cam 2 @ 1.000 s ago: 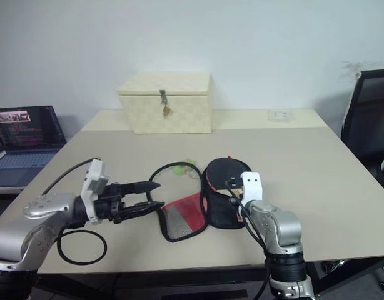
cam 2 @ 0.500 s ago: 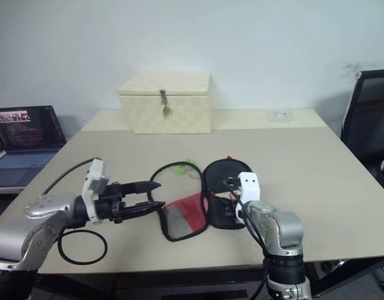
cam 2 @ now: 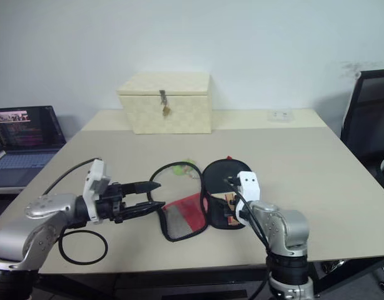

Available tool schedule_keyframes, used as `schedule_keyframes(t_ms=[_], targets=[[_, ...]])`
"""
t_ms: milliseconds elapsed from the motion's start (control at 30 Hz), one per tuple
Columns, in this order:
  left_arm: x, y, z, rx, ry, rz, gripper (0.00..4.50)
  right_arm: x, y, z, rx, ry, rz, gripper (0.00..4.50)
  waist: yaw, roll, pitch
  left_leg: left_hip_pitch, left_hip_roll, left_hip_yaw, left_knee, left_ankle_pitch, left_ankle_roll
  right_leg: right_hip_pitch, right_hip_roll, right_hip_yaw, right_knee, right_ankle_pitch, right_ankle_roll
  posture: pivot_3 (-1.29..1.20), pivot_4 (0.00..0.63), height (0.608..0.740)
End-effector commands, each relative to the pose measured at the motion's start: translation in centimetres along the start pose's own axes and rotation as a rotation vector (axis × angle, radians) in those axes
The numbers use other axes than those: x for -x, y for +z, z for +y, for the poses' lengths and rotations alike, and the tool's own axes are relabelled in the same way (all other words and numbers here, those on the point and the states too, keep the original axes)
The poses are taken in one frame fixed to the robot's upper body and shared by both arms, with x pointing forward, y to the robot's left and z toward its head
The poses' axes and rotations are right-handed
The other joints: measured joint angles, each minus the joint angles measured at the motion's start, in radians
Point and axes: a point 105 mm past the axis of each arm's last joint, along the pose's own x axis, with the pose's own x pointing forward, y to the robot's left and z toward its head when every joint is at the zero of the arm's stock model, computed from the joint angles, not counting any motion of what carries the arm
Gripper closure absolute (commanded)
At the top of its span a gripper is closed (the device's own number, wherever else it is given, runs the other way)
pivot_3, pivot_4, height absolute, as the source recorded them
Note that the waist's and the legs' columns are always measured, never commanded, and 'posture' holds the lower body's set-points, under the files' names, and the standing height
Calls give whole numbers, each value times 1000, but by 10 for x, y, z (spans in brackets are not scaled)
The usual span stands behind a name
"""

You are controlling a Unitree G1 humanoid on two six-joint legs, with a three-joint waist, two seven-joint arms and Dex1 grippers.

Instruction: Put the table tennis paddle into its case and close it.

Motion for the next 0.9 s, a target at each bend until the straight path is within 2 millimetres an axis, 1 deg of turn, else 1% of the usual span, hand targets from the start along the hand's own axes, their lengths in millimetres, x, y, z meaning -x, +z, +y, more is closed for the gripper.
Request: schedule_keyframes(t_ms=[33,167,267,300,367,433,467,500,533,733,900], targets=[[1,-2,9,-13,64,0,1202,24,26,20,133,175,-116,744,0,-1,0,0,0,0,0,0,0,0,0,0,0,0,0,0,150,740],[3,-15,20,-4,120,31,1202,51,36,20,262,300,-139,744,1,-1,0,0,1,-1,0,0,0,0,0,0,0,-1,1,0,150,740],[9,-35,38,-13,200,124,1781,70,43,18,322,371,-157,716,0,-1,0,0,0,0,0,0,0,0,0,0,0,-1,1,0,150,740],[10,-41,41,-17,215,153,2043,74,45,17,335,386,-158,716,0,-1,0,0,0,0,0,0,0,0,0,0,0,-1,1,0,150,740],[11,-52,47,-16,235,194,2817,81,47,17,357,407,-160,716,1,-1,0,0,0,0,0,0,0,0,0,-1,0,-1,1,0,150,740],[11,-58,50,-8,242,216,3557,84,49,15,371,411,-162,716,0,-1,0,0,0,0,1,0,0,0,1,-1,0,0,1,0,150,740],[11,-62,53,0,259,229,3837,84,49,15,375,409,-162,716,1,-1,0,0,0,0,1,0,0,0,1,-1,0,0,1,0,150,740],[10,-65,56,1,271,245,4288,85,50,14,379,408,-163,716,1,-1,0,0,0,0,1,0,0,0,1,0,0,0,1,0,150,740],[10,-69,57,4,276,266,4473,85,50,14,384,409,-165,716,1,-1,0,0,0,0,1,0,0,0,1,-1,0,0,1,0,150,740],[6,-90,54,14,240,381,4473,92,44,21,406,464,-143,716,2,-1,0,0,1,0,1,0,0,0,0,0,0,1,-1,0,150,740],[10,-95,52,25,217,430,4473,98,41,22,415,491,-129,716,3,-1,0,0,1,-1,1,0,0,0,1,-1,0,1,-1,0,150,740]])
